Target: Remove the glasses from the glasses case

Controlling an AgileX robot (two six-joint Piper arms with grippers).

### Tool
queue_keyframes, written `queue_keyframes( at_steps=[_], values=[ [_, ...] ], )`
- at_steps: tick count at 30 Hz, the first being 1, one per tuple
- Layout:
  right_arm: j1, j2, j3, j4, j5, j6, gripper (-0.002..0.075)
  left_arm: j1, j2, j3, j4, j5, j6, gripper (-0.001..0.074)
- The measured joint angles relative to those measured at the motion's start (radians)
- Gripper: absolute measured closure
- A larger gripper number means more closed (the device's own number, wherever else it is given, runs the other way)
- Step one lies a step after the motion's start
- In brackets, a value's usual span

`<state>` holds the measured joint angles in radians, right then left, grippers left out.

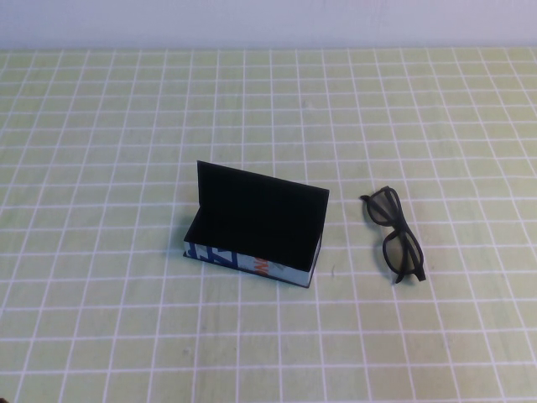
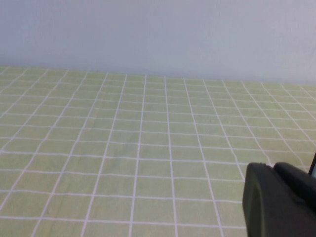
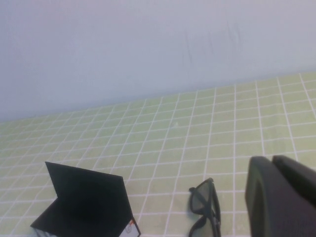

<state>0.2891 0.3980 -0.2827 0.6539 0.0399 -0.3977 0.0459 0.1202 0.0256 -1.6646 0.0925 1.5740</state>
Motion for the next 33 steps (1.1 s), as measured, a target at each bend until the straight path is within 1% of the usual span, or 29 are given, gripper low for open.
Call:
queue_keyframes(
  at_steps=[9,13,15,20,22,27,33],
  values=[
    [0.000,0.000,0.000,0.000,0.000,-0.003,0.0743,0.000,0.000,0.000,-0.010,0.000,0.002,0.0739],
    [-0.008,-0.015,0.020,-0.013,-0.016,-0.056,0.0743,0.000,0.000,0.000,-0.012,0.000,0.002,0.0739],
    [-0.054,-0.035,0.039,-0.017,-0.040,-0.069,0.0743,0.000,0.000,0.000,-0.012,0.000,0.002,0.0739],
    [-0.222,-0.150,0.108,-0.036,-0.011,-0.099,0.0743,0.000,0.000,0.000,-0.012,0.000,0.002,0.0739],
    [-0.253,-0.223,0.144,-0.042,0.016,-0.113,0.0743,0.000,0.000,0.000,-0.012,0.000,0.002,0.0739],
    [-0.267,-0.392,0.222,-0.047,0.046,-0.128,0.0743,0.000,0.000,0.000,-0.012,0.000,0.002,0.0739],
    [-0.267,-0.406,0.261,-0.038,0.069,-0.129,0.0743,0.000,0.000,0.000,-0.012,0.000,0.002,0.0739]
  ],
)
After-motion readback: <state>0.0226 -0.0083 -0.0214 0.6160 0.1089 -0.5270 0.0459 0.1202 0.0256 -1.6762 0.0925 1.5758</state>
